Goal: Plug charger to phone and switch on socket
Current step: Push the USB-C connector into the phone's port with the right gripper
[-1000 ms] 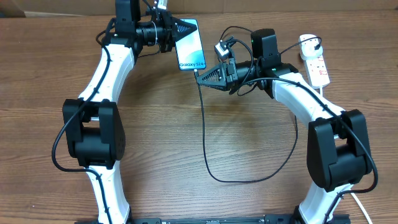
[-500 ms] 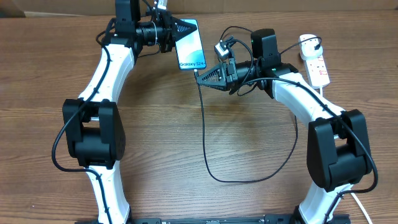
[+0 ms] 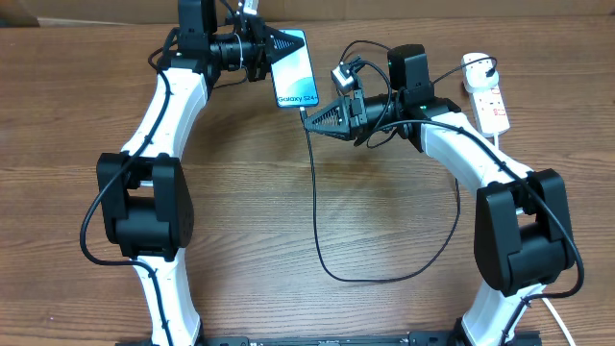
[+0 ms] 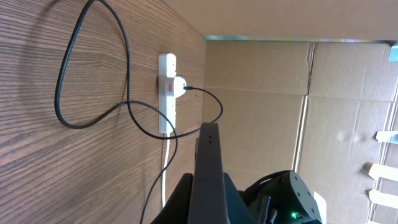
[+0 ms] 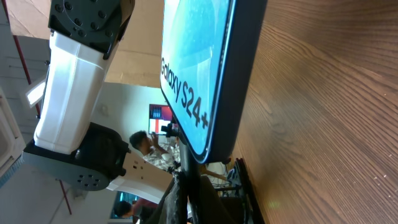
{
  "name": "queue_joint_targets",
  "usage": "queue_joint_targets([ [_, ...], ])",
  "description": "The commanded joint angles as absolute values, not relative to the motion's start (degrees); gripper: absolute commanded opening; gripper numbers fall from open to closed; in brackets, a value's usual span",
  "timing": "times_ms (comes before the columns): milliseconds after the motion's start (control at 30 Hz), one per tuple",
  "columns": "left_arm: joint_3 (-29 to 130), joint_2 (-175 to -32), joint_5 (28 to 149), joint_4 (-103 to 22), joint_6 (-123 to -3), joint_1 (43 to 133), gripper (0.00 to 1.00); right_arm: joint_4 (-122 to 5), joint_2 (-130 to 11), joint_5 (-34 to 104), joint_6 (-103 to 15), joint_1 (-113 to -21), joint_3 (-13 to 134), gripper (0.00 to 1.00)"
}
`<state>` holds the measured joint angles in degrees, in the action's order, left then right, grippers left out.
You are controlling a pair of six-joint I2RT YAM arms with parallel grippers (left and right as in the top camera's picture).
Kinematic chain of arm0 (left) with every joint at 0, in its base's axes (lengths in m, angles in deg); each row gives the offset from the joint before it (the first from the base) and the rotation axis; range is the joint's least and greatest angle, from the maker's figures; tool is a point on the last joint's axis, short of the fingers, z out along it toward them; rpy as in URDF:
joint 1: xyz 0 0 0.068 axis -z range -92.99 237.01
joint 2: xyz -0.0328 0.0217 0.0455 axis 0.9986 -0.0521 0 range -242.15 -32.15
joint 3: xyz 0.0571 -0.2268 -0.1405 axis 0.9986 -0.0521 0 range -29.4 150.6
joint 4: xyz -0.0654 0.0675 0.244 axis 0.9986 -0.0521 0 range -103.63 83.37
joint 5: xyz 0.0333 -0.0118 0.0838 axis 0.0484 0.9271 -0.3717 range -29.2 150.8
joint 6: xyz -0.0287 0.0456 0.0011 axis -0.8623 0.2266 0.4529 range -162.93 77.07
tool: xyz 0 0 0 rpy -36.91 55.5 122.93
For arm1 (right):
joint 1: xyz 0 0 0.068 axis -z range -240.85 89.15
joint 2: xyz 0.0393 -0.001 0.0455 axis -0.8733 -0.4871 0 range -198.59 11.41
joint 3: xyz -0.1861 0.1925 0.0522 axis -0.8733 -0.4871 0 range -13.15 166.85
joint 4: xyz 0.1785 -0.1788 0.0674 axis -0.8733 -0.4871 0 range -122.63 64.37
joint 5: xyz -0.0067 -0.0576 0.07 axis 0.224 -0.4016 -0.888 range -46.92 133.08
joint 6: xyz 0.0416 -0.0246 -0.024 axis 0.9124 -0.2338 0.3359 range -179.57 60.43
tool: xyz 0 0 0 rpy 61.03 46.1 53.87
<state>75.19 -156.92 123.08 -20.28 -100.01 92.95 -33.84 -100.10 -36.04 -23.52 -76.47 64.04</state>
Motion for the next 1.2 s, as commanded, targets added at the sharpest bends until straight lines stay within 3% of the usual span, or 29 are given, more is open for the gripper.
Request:
queue_joint_targets([
  [0,75.85,-156.96,124.39,-19.65,-101.21,93.40,0.04,-33.60,-98.76,-36.49,-23.32,-76.27,64.17,0.04],
  [1167,75.85,-156.96,124.96,-19.69,-99.47,94.69,0.04,-32.59,-98.76,-34.27,-21.77,-76.14,64.17,0.04],
])
